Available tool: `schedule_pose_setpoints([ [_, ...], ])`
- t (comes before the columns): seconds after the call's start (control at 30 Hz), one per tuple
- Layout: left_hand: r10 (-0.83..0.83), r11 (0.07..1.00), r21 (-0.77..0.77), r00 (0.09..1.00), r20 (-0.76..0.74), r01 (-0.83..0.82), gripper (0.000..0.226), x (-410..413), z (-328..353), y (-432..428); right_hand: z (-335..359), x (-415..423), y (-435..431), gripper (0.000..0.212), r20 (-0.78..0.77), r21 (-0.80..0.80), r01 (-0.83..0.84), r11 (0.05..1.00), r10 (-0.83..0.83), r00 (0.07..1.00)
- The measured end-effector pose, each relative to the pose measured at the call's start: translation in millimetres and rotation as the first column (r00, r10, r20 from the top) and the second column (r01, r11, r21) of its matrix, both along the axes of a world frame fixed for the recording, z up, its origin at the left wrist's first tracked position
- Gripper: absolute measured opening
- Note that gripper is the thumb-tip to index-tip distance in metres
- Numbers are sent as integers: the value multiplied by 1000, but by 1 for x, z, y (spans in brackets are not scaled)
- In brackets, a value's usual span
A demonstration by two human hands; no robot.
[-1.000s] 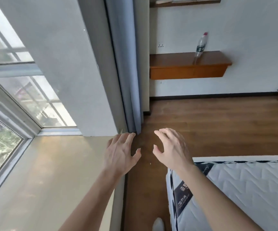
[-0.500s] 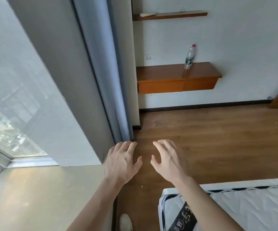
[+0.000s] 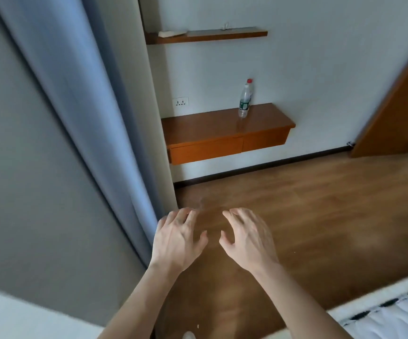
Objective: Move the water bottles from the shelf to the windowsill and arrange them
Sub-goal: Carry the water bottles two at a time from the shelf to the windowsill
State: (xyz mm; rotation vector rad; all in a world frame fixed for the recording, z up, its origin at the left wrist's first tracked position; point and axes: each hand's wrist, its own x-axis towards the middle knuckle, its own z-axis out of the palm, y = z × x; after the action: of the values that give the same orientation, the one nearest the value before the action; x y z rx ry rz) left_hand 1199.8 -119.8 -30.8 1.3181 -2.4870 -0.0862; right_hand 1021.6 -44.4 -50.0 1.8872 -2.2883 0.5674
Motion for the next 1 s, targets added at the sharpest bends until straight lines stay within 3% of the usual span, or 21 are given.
schedule_pose_setpoints([
  [0.2,-103,995,0,995,-6,103,51,-39,6,-98,16,-30,-82,48,-24,11,125,992,-124,992],
  [0.6,-270,963,15,963,2,270,50,-145,-1,-203,11,-108,-151,45,40,8,309,951,-309,950],
  [0.77,-316,949,9,949,8,316,53,-216,-9,-254,11,-174,-192,43,32,15,373,928,-374,927],
  [0.9,-295,946,149,955,32,288,60,-291,-13,-299,9,-246,-232,47,29,15,408,913,-408,912],
  [1.0,-326,944,65,944,52,322,54,-348,-1,-326,13,-303,-264,50,30,33,428,903,-429,903],
])
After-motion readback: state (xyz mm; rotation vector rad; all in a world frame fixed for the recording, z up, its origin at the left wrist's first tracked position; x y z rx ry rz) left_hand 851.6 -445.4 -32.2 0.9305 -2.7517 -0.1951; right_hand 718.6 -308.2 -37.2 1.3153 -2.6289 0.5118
